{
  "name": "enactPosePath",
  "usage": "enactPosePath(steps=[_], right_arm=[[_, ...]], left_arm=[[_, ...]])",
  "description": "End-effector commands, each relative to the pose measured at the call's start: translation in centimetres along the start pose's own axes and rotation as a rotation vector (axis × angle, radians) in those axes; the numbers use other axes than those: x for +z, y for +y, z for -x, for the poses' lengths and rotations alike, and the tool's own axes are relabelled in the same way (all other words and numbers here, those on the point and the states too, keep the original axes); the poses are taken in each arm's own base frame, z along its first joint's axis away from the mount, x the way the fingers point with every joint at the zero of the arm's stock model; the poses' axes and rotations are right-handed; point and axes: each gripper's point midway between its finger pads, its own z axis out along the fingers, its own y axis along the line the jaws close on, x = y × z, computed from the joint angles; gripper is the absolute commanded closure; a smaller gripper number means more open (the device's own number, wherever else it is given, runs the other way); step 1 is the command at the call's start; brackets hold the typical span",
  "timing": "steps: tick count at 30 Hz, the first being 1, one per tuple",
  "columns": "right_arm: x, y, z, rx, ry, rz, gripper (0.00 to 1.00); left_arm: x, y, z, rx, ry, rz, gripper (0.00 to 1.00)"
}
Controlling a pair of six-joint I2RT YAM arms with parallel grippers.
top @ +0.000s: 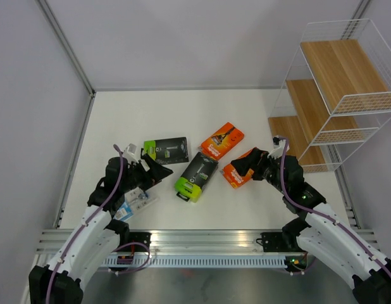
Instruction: Place and organize the shaving razors onto the shelf
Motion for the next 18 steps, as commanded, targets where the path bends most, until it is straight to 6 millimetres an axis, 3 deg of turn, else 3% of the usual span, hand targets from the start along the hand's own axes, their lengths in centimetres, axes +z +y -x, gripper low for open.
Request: enactPosePath(steps=[1,8,13,18], right_arm=[[-0.1,-0.3,0.9,-0.016,-0.038,-0.030,0.02],[0.7,-1.0,-0.1,-0.042,-0.010,-0.034,0.02],[0.9,-1.4,-1.8,-0.017,0.054,-0.033,0.02],[0.9,-1.5,-3.1,0.027,0.060,0.012,0.02]], left_arm=[[0.6,-2.3,0.6,-0.042,-0.029,-0.078,0.15],[2.1,-0.4,-5.0,-0.116,0.057,0.020,0.25],[1.7,0.2,-6.8,-0.156,0.069,0.014,0.25],[2.1,2.3,-8.6,-0.192,0.098,0.077,0.27]])
